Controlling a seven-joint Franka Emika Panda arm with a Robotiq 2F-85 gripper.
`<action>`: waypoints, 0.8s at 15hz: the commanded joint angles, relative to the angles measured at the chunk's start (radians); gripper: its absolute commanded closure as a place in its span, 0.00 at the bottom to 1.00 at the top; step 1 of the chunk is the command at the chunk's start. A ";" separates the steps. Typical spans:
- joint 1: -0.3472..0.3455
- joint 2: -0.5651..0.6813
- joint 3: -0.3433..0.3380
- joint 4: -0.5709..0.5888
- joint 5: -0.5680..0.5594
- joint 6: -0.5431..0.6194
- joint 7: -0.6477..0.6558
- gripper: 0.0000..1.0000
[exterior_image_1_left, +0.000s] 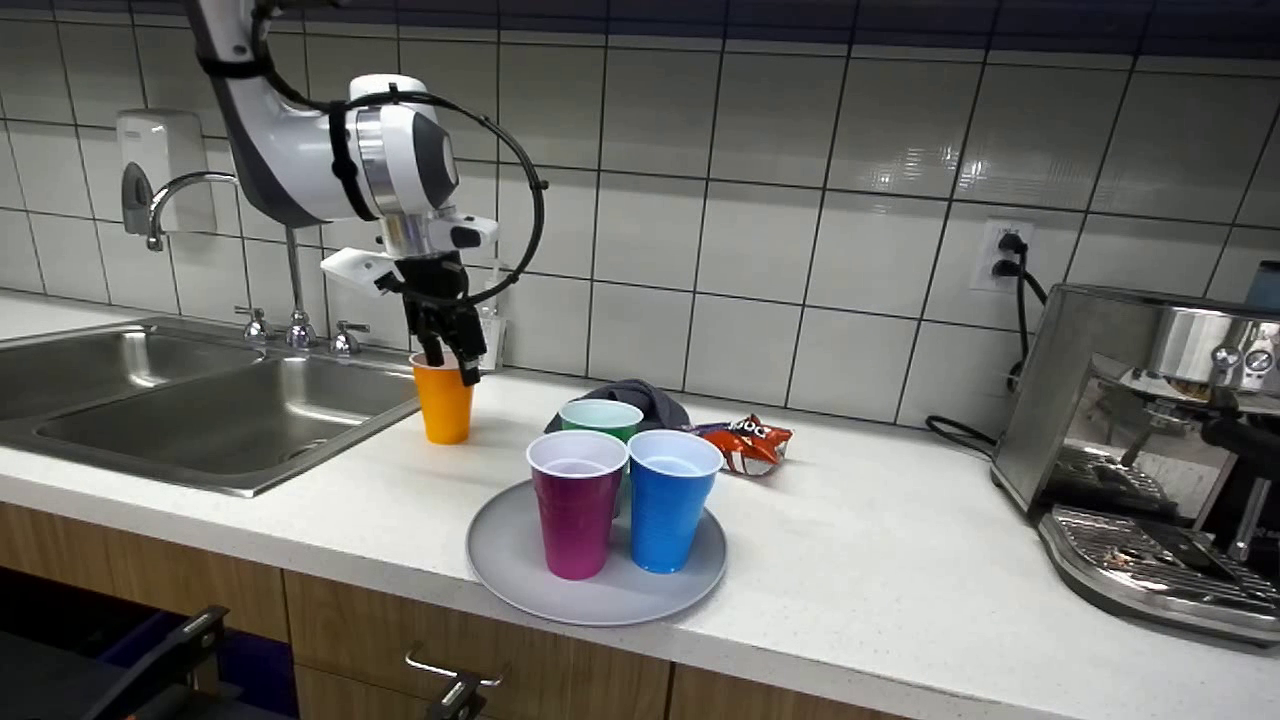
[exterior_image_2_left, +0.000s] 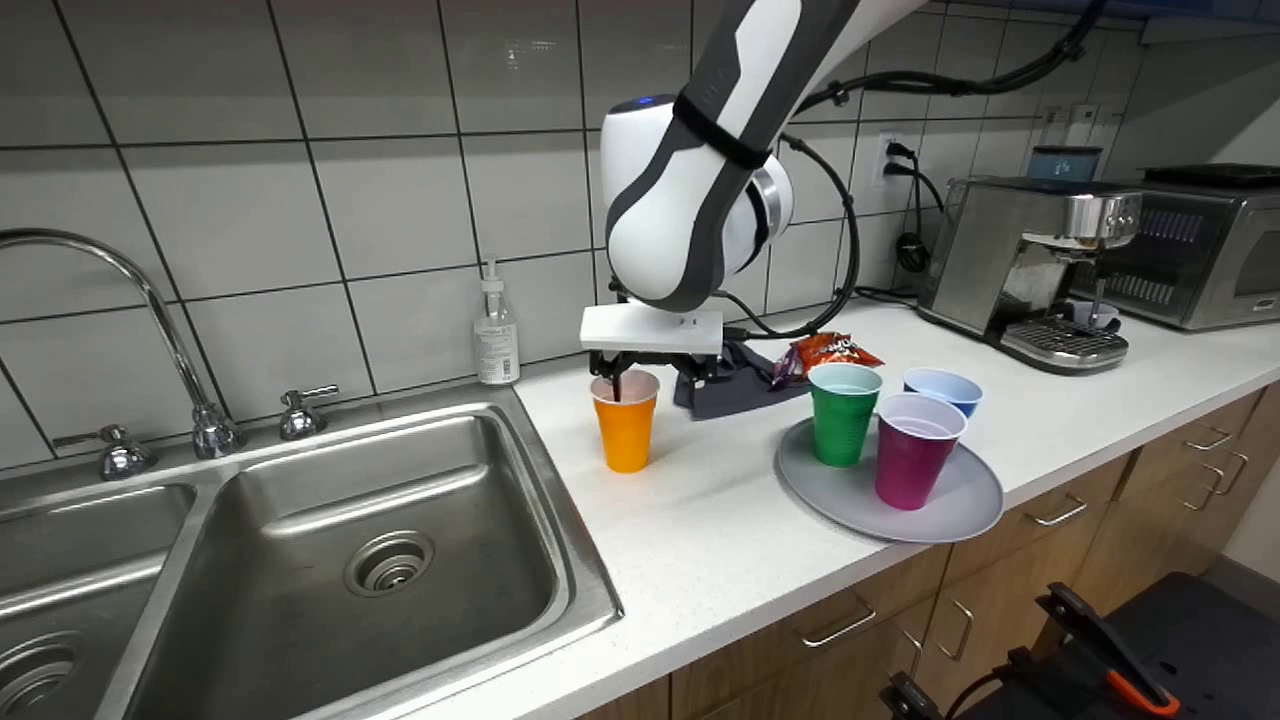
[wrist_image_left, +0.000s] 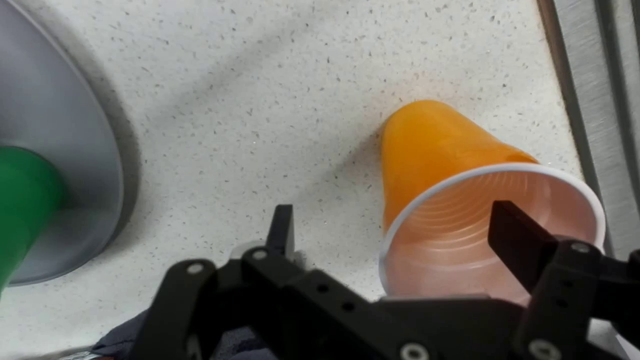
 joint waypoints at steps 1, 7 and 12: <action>0.021 0.013 -0.017 0.033 0.016 -0.039 0.012 0.00; 0.019 0.017 -0.021 0.039 0.023 -0.037 0.008 0.42; 0.019 0.014 -0.025 0.039 0.020 -0.035 0.003 0.82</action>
